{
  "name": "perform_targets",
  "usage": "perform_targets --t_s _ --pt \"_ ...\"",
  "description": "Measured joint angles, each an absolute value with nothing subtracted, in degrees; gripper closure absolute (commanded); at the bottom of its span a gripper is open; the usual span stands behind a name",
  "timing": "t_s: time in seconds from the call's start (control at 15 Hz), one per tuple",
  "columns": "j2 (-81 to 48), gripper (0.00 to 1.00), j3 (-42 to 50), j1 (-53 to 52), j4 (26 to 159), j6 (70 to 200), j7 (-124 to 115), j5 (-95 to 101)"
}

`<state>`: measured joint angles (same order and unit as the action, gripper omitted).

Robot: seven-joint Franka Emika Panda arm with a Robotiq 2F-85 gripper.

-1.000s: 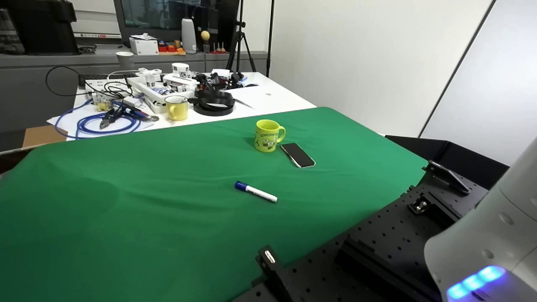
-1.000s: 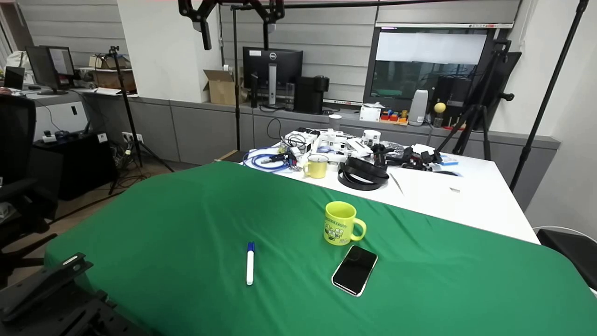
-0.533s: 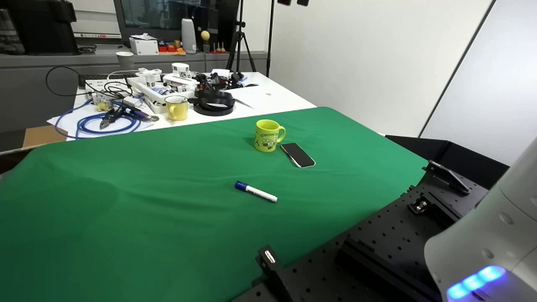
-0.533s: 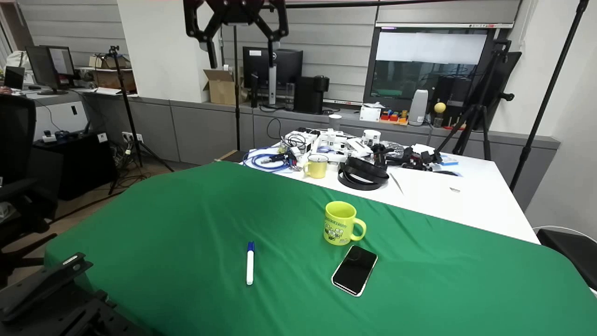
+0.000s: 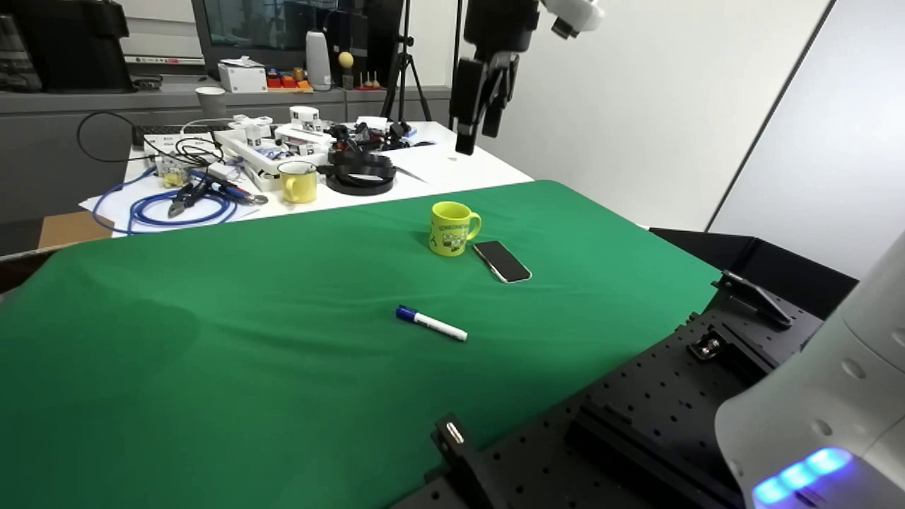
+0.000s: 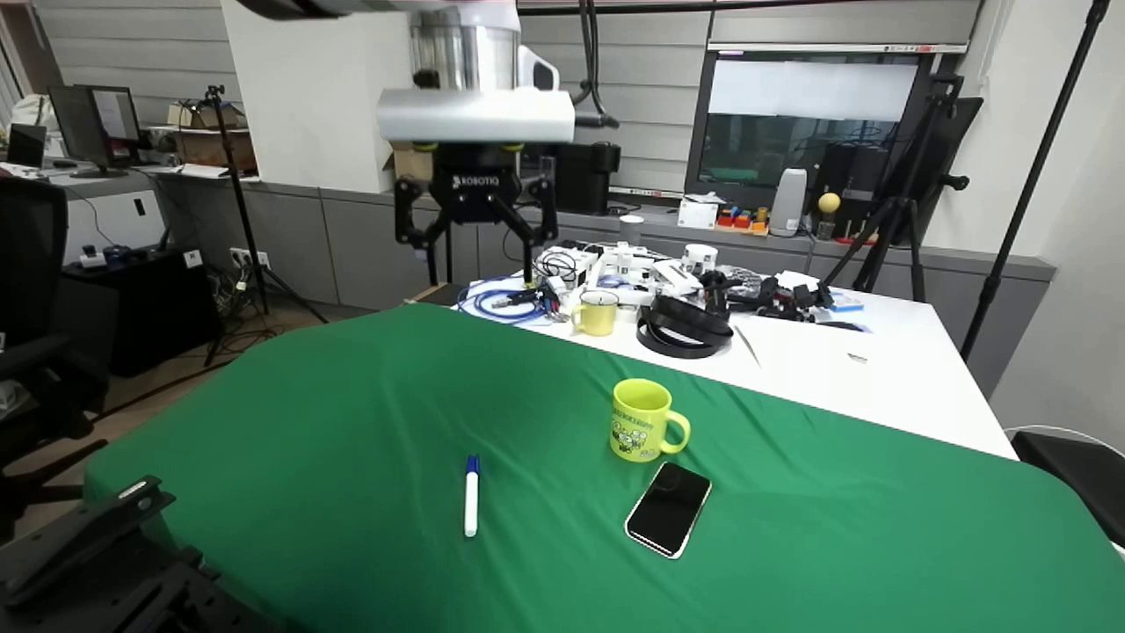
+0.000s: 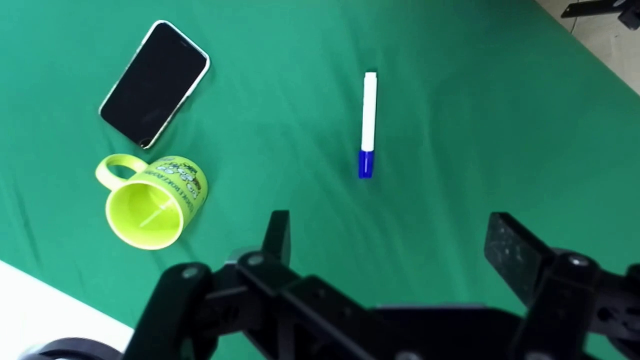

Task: Put the marker in the mug

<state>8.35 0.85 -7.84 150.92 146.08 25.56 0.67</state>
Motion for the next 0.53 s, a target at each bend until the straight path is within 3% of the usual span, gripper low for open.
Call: perform_targets --t_s 0.53 --pt "2.6 0.00 0.0 -7.6 149.5 149.1 27.8 -1.6"
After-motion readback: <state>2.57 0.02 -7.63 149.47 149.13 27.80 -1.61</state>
